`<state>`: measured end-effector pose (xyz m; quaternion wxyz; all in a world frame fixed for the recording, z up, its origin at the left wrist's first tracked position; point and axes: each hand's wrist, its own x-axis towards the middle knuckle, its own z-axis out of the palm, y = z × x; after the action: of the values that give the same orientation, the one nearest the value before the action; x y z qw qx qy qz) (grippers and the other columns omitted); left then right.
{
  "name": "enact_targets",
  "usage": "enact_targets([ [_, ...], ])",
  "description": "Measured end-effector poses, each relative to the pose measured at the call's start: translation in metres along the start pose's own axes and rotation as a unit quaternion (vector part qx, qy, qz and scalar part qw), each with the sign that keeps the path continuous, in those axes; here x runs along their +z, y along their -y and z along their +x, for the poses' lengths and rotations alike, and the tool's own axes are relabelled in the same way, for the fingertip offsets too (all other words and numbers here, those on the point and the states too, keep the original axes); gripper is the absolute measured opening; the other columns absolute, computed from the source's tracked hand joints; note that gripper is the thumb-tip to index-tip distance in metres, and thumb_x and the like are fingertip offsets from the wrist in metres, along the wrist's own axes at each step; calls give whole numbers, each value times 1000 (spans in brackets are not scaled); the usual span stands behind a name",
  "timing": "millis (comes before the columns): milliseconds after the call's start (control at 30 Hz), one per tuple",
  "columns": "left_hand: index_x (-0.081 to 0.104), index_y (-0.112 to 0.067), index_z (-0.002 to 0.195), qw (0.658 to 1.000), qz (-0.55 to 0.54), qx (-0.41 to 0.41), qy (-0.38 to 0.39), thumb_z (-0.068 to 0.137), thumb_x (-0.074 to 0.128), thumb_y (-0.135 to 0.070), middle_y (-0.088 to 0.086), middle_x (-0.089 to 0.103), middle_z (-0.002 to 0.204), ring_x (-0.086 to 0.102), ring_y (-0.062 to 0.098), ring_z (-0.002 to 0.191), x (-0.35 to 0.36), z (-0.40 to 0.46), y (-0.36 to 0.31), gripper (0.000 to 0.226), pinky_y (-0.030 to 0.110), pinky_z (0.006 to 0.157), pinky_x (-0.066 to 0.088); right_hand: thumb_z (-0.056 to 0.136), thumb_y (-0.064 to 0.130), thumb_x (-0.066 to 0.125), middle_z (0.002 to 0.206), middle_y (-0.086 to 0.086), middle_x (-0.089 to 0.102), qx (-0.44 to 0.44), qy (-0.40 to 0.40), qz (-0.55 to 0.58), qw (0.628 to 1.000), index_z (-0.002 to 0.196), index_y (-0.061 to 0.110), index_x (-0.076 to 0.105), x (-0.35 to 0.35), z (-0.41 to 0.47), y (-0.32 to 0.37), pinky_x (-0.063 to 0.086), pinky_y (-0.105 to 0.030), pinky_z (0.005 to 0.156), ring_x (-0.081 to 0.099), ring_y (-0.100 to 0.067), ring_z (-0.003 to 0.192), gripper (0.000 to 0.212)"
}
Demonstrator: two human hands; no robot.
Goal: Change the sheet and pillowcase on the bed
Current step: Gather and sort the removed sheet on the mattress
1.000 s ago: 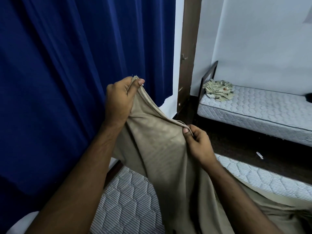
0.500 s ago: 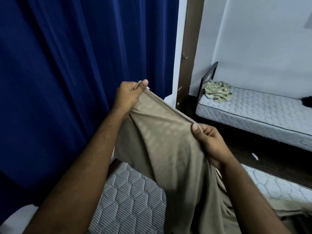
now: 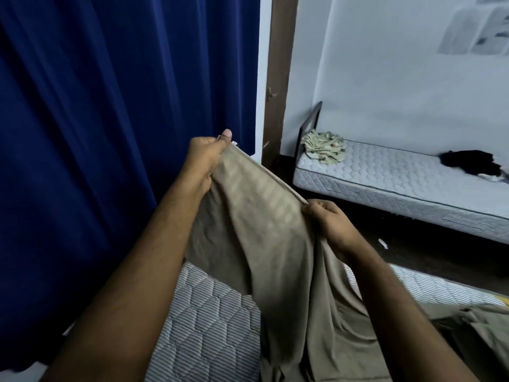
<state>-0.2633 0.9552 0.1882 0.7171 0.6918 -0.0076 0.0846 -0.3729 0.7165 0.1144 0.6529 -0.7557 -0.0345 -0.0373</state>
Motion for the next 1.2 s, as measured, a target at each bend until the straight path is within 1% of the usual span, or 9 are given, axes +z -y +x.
enact_targets([
  [133, 55, -17, 56, 971, 133, 131, -147, 100, 57, -41, -7, 65, 62, 54, 7, 55, 21, -2, 8, 50, 33, 63, 46, 96, 38, 62, 63, -6, 44, -15, 64, -59, 996, 67, 8, 51, 10, -7, 3, 28, -31, 52, 37, -16, 56, 44],
  [200, 55, -18, 62, 931, 210, 234, -183, 102, 51, -46, -7, 58, 57, 51, 6, 50, 31, -14, 10, 49, 22, 49, 35, 98, 41, 64, 69, -6, 60, -30, 96, -35, 994, 73, 4, 60, 15, -14, 7, 39, -27, 54, 52, -17, 62, 44],
  [333, 48, -9, 62, 917, 209, 332, -80, 101, 52, -52, 1, 45, 49, 43, 18, 46, 45, -13, 12, 58, 36, 46, 33, 97, 26, 65, 92, -6, 75, -43, 111, -27, 992, 101, 7, 72, 24, -18, 11, 55, -30, 72, 70, -17, 82, 21],
  [433, 31, -14, 57, 939, 159, 304, 14, 98, 57, -51, -1, 30, 50, 27, 11, 47, 56, -12, 5, 61, 35, 49, 25, 98, 24, 62, 96, -13, 76, -37, 87, 3, 996, 100, 1, 72, 26, -18, 9, 56, -34, 76, 70, -22, 83, 25],
  [567, 42, -11, 62, 967, 33, 203, 152, 98, 63, -39, -1, 26, 56, 23, 12, 52, 64, -15, 3, 51, 33, 54, 22, 101, 24, 59, 100, -20, 72, -35, 52, 37, 997, 102, -6, 68, 24, -18, 8, 50, -45, 85, 65, -28, 89, 31],
  [767, 43, -4, 58, 939, 41, 169, 298, 92, 67, -42, 5, 32, 60, 28, 17, 56, 73, -21, 0, 56, 26, 52, 27, 98, 23, 63, 116, -16, 72, -48, 42, 64, 996, 120, 7, 64, 25, -23, 10, 56, -46, 94, 69, -28, 104, 27],
  [1033, 57, -20, 59, 937, -11, 149, 316, 89, 59, -49, -11, 48, 59, 42, 0, 59, 81, -38, 8, 41, 16, 56, 35, 94, 15, 61, 111, -16, 72, -24, 7, 202, 979, 121, 2, 64, 12, -28, 9, 59, -36, 86, 70, -24, 93, 30],
  [1100, 69, -22, 76, 930, -8, 123, 345, 94, 59, -33, -18, 58, 64, 51, -9, 63, 77, -38, 28, 23, 9, 61, 41, 94, 14, 58, 111, -18, 72, -8, 12, 287, 958, 127, -2, 60, -2, -28, 13, 59, -37, 87, 71, -24, 91, 37],
  [1200, 66, 7, 110, 905, 75, 86, 409, 94, 63, 1, -10, 71, 84, 63, -4, 79, 73, -40, 64, 17, 13, 72, 52, 93, 16, 56, 108, -18, 73, -1, 12, 342, 940, 123, -3, 63, -22, -27, 21, 58, -40, 92, 72, -25, 93, 36],
])
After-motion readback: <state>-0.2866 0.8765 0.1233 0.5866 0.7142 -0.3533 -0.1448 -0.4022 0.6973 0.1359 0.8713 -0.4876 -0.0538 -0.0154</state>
